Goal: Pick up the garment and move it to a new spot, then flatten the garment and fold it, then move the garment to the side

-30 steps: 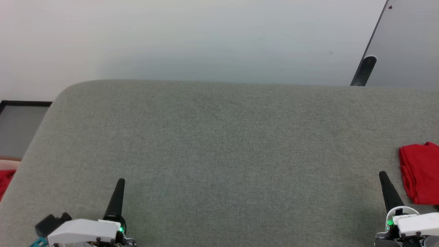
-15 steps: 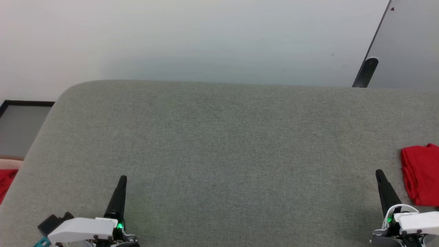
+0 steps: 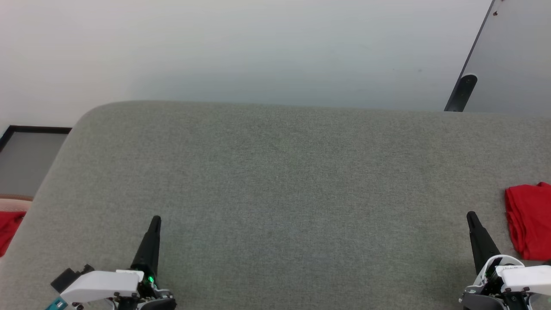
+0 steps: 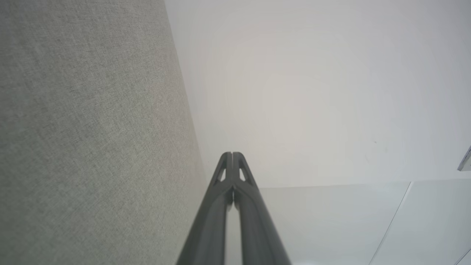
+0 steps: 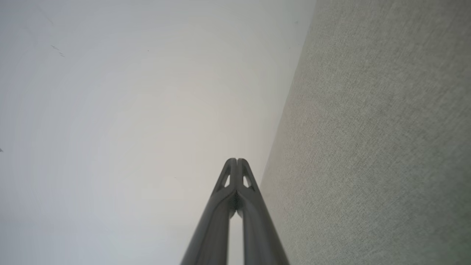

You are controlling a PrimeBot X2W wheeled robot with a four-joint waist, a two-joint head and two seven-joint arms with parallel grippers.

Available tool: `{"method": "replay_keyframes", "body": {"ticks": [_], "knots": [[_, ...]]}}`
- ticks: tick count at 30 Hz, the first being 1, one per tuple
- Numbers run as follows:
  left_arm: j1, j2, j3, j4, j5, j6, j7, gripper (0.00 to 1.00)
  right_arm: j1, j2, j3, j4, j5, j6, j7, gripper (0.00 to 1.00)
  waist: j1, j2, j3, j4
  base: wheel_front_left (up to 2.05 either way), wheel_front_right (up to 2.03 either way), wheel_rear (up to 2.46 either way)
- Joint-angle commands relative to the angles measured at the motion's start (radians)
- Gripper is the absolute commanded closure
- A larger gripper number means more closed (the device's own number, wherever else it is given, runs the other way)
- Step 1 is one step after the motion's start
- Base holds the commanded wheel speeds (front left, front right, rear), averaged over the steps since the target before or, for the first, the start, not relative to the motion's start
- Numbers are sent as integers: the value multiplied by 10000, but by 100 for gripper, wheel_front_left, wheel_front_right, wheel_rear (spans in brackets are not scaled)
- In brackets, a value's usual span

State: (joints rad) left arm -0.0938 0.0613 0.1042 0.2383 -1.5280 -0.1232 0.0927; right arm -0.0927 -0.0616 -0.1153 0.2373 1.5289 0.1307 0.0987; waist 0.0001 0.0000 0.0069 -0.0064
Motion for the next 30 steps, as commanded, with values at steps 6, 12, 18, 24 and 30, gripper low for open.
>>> {"method": "replay_keyframes", "body": {"ticks": [6,12,18,24,30], "knots": [[-152,-82,88,52,-533,-84,133,100,-197,85,18,50,527,1,114,100,-1,0,-20,34,0,0,0],[-208,-134,127,93,-867,-108,241,100,-244,150,20,91,875,0,176,100,-1,0,-37,62,0,0,0],[-207,-122,123,91,-860,-111,246,100,-179,141,20,90,857,2,171,100,-1,0,-38,64,0,0,0],[-206,-122,121,91,-860,-111,244,100,-178,141,21,89,858,2,172,100,-1,0,-38,64,0,0,0],[-205,-121,120,90,-861,-111,245,100,-178,141,22,88,859,2,170,100,-1,0,-38,64,0,0,0]]}}
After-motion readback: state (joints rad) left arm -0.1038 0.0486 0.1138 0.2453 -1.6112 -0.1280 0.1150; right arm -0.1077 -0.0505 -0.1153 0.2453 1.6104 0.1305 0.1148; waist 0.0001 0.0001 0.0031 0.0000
